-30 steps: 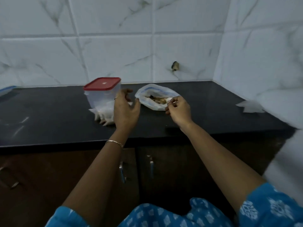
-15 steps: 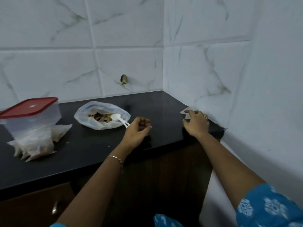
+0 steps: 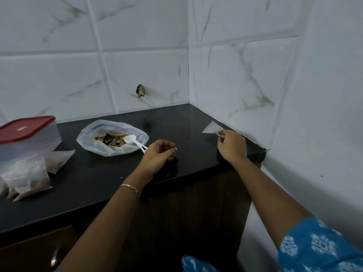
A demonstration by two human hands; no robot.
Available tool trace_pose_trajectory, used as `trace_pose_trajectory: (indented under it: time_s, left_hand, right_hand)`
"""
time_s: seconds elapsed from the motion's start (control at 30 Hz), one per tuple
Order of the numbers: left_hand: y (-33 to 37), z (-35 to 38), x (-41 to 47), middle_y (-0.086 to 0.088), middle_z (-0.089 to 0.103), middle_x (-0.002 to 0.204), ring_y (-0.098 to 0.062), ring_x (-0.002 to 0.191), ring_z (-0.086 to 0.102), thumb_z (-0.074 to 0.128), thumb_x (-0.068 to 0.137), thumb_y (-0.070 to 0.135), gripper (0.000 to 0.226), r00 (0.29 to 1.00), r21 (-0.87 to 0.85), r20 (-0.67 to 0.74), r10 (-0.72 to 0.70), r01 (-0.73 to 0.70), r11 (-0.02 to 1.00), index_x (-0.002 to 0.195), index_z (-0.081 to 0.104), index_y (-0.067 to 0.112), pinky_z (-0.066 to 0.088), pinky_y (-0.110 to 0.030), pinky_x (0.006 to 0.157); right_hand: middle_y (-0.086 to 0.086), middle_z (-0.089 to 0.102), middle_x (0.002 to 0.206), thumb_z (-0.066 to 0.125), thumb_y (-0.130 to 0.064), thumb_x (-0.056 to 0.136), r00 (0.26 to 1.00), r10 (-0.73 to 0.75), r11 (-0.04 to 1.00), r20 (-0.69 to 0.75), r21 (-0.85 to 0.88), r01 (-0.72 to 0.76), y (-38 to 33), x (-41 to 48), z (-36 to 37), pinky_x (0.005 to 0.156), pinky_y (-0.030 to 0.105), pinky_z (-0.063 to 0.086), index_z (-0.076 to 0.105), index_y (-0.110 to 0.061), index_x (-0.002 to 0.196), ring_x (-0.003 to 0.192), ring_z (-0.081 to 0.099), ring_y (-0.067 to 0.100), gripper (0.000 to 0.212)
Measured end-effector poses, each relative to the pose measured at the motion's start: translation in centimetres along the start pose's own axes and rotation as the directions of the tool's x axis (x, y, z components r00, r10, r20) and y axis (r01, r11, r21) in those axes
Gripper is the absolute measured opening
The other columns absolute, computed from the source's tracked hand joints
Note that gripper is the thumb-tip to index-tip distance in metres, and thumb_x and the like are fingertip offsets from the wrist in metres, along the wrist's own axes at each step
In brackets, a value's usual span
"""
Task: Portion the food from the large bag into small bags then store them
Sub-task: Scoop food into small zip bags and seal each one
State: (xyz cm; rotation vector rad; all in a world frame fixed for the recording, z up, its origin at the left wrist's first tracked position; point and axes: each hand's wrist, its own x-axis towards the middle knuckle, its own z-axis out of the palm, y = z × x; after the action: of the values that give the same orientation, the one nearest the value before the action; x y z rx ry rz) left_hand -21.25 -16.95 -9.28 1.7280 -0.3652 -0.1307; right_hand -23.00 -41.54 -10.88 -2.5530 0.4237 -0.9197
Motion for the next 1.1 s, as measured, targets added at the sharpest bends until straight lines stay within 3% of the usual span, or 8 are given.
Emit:
trace_pose_trajectory:
  time_s: [0.17, 0.33, 0.47, 0.63, 0.8, 0.93, 1.0, 1.1]
  left_hand:
    - [0.9, -0.3, -1.3, -0.016, 0.063, 0.108, -0.023, 0.097, 0.062, 0.059, 0.094, 0.010, 0.019, 0.997, -0.216, -0.048, -0.058, 0.046, 0.975, 0.112, 0.059, 0.005, 0.053, -0.036, 0.090]
    - [2.8, -2.0, -2.5, -0.009, 0.068, 0.097, -0.022, 0.088, 0.066, 0.054, 0.097, 0.032, 0.028, 0.986, -0.415, -0.097, -0.135, 0.084, 0.906, 0.103, 0.064, 0.006, 0.058, -0.034, 0.079]
    - [4.6, -4.7, -4.0, -0.004, 0.065, 0.080, -0.020, 0.073, 0.065, 0.056, 0.095, 0.037, 0.029, 0.970, -0.526, -0.151, -0.190, 0.084, 0.847, 0.091, 0.061, 0.009, 0.059, -0.031, 0.067]
    - [5.0, -8.8, -6.6, -0.008, 0.062, 0.082, -0.021, 0.073, 0.065, 0.061, 0.093, 0.021, 0.014, 0.949, -0.558, -0.237, -0.208, 0.042, 0.829, 0.091, 0.061, 0.008, 0.058, -0.024, 0.055]
    - [4.7, -12.4, -9.2, -0.004, 0.061, 0.076, -0.022, 0.073, 0.066, 0.066, 0.090, 0.020, 0.013, 0.944, -0.525, -0.252, -0.214, 0.052, 0.850, 0.093, 0.062, 0.007, 0.060, -0.027, 0.065]
    - [4.1, -14.3, -10.6, -0.006, 0.064, 0.079, -0.020, 0.070, 0.069, 0.067, 0.089, 0.019, 0.019, 0.941, -0.509, -0.243, -0.235, 0.083, 0.857, 0.101, 0.061, 0.004, 0.060, -0.025, 0.060]
    - [3.7, -15.2, -11.0, -0.010, 0.068, 0.086, -0.019, 0.069, 0.070, 0.066, 0.089, 0.015, 0.026, 0.942, -0.527, -0.241, -0.233, 0.074, 0.846, 0.111, 0.060, 0.000, 0.059, -0.024, 0.058]
    - [3.3, -16.1, -11.5, -0.010, 0.071, 0.082, -0.014, 0.066, 0.071, 0.065, 0.090, 0.013, 0.014, 0.944, -0.540, -0.252, -0.211, 0.044, 0.841, 0.097, 0.061, 0.001, 0.059, -0.023, 0.058]
  right_hand:
    - [-0.001, 0.073, 0.096, 0.073, -0.017, 0.083, 0.999, 0.024, 0.909, -0.030, 0.417, -0.010, -3.0, -1.1, -1.5, 0.076, 0.019, 0.052, 0.072, -0.016, 0.101, 0.086, 0.067, 0.009, 0.018]
    - [-0.004, 0.073, 0.085, 0.079, -0.007, 0.076, 0.992, -0.109, 0.699, 0.065, 0.714, 0.030, -8.3, -3.7, -3.1, 0.073, 0.021, 0.057, 0.069, -0.026, 0.079, 0.077, 0.069, 0.008, 0.021]
    - [-0.006, 0.073, 0.082, 0.079, -0.005, 0.076, 0.973, -0.228, 0.644, 0.043, 0.756, 0.118, -12.1, -5.4, -3.2, 0.070, 0.021, 0.055, 0.069, -0.027, 0.075, 0.076, 0.069, 0.010, 0.024]
    - [-0.008, 0.073, 0.081, 0.078, -0.004, 0.076, 0.944, -0.329, 0.652, 0.035, 0.731, 0.200, -16.1, -7.2, -2.5, 0.074, 0.025, 0.058, 0.066, -0.029, 0.071, 0.077, 0.069, 0.007, 0.028]
    - [-0.017, 0.068, 0.073, 0.076, -0.007, 0.074, 0.927, -0.374, 0.698, 0.022, 0.664, 0.266, -19.7, -8.9, -1.4, 0.067, 0.026, 0.056, 0.064, -0.027, 0.069, 0.070, 0.065, 0.002, 0.023]
    - [-0.015, 0.068, 0.076, 0.072, -0.011, 0.075, 0.903, -0.430, 0.737, 0.009, 0.580, 0.345, -21.7, -10.0, -0.6, 0.062, 0.035, 0.056, 0.064, -0.027, 0.072, 0.066, 0.063, 0.006, 0.018]
    - [-0.014, 0.068, 0.082, 0.070, -0.012, 0.075, 0.889, -0.456, 0.745, 0.048, 0.567, 0.352, -22.5, -10.3, -0.5, 0.062, 0.036, 0.055, 0.063, -0.028, 0.077, 0.067, 0.063, 0.007, 0.017]
    - [-0.014, 0.063, 0.094, 0.067, -0.024, 0.076, 0.829, -0.510, 0.784, 0.232, 0.522, 0.336, -23.4, -10.7, -0.3, 0.063, 0.033, 0.052, 0.053, -0.027, 0.095, 0.076, 0.060, 0.007, 0.024]
